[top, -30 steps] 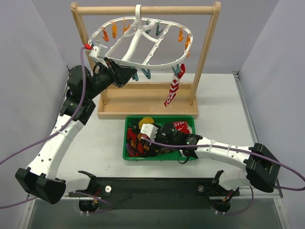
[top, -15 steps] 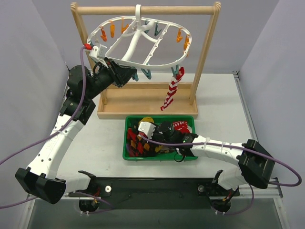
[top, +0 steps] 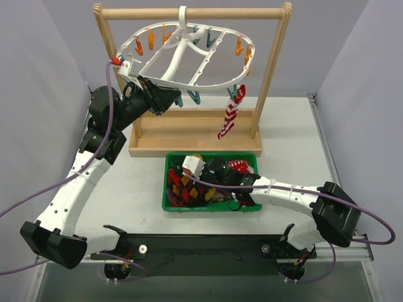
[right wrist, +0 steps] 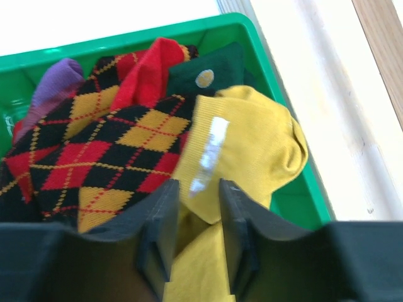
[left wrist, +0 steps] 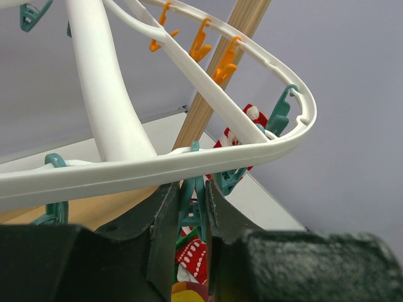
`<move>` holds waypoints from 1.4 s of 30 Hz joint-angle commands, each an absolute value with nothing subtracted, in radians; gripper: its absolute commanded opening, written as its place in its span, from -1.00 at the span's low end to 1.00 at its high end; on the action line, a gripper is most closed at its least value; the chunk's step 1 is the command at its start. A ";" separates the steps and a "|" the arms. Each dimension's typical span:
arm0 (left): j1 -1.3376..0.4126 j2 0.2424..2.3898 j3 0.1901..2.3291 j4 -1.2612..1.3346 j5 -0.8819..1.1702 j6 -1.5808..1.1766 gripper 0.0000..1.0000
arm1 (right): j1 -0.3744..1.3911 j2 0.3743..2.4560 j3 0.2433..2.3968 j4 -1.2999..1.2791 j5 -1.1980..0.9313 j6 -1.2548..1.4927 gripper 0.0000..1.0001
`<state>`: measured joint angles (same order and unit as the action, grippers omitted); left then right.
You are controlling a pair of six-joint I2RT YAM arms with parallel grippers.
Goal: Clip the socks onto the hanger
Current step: Pick up the sock from the bin.
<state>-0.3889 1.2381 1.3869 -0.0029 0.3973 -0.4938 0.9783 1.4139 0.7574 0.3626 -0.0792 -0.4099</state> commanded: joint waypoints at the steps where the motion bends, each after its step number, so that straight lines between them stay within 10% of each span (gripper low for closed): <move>1: -0.387 1.216 1.402 0.017 0.436 -0.508 -1.00 | 0.954 1.414 0.796 0.373 -0.107 -0.399 -0.28; 20: -0.387 1.216 1.405 0.014 0.434 -0.508 -1.00 | 0.959 1.450 0.808 0.336 -0.137 -0.433 -0.07; 33: -0.387 1.212 1.402 0.009 0.437 -0.505 -1.00 | 0.957 1.448 0.838 0.419 -0.077 -0.427 -1.00; 42: -0.385 1.212 1.402 0.014 0.437 -0.511 -1.00 | 0.936 1.361 0.816 0.416 -0.113 -0.377 -1.00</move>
